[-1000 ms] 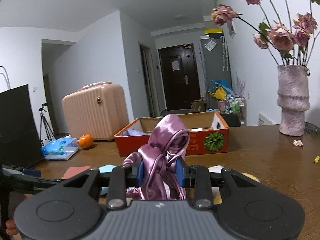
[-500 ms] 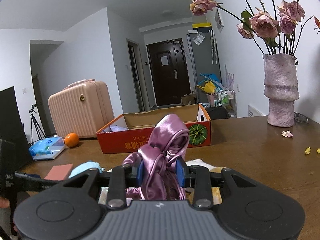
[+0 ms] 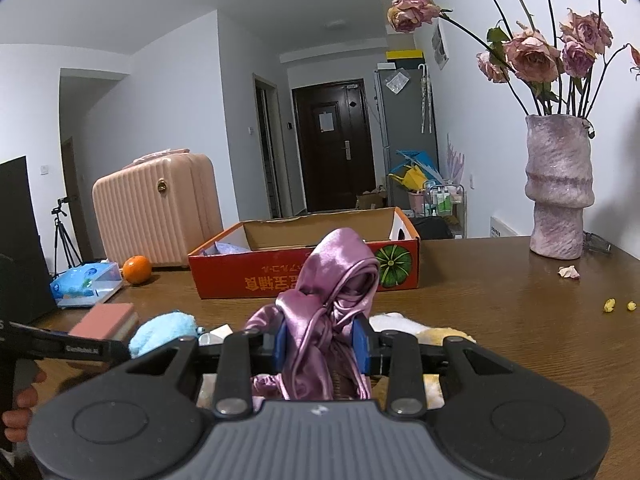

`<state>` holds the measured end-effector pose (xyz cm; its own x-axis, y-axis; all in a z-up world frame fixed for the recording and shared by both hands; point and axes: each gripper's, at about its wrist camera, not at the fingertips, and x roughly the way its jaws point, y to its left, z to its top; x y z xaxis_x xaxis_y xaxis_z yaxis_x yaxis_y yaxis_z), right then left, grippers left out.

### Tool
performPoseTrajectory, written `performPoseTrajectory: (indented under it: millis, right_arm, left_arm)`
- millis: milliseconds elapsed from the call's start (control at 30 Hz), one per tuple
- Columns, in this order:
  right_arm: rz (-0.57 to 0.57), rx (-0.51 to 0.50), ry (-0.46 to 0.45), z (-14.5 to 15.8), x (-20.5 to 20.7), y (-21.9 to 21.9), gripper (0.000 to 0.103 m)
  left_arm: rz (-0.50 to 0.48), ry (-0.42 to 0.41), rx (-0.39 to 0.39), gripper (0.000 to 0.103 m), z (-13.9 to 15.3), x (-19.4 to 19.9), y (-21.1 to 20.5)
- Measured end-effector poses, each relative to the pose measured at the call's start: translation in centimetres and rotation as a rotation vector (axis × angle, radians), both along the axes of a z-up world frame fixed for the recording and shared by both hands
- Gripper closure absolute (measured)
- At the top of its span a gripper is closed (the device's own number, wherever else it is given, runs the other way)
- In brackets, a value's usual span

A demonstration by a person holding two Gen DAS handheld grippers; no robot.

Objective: Organize soft objects
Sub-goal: 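Carry the pink sponge in the left tool and scrunchie in the right tool to the box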

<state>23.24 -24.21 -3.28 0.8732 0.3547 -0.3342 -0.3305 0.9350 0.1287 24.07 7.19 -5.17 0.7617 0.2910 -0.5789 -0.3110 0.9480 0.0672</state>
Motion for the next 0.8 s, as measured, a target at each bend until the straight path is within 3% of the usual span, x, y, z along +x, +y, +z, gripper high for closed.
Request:
performPoseTrajectory:
  millis: [367,800]
  right_arm:
    - [-0.018,0.017,-0.017,0.2,-0.8,0.1,0.071]
    - [-0.033,0.035,-0.069,1.5,-1.5,0.6,0.071]
  left_arm:
    - [0.008,-0.092,0.003,0.032,2.0,-2.6,0.6]
    - [-0.065,-0.221,0.011,0.032,5.9,-5.5,-0.8]
